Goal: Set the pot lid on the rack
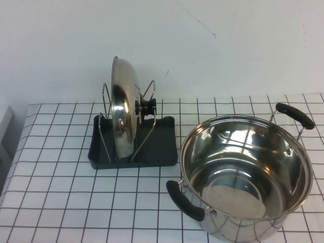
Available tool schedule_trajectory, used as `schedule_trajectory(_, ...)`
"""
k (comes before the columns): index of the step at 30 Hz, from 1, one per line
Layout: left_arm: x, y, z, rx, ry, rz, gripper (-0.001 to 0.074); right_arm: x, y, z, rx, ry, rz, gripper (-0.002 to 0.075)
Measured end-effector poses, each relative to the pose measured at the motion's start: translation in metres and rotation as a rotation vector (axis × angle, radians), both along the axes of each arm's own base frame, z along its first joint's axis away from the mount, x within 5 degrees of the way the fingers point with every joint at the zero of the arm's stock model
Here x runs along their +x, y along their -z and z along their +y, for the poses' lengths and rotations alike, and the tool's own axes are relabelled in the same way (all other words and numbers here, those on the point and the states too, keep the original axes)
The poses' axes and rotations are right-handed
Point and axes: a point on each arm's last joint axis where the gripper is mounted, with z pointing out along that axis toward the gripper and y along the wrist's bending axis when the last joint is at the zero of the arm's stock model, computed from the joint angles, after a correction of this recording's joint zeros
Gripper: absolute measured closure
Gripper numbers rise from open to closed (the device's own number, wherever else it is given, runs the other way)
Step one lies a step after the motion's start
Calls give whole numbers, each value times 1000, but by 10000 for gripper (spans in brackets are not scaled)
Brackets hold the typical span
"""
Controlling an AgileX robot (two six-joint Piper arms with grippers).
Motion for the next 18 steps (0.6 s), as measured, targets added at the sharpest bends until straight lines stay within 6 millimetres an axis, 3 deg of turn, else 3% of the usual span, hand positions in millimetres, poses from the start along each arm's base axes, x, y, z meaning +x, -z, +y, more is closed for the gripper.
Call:
schedule_trajectory(11,0,0,0,-7,-2,1,736,0,0,-1,-2,8,-5,727)
schedule_trajectory(18,0,0,0,-26,-8,5,737,8,17,-12,37,247,-114,727)
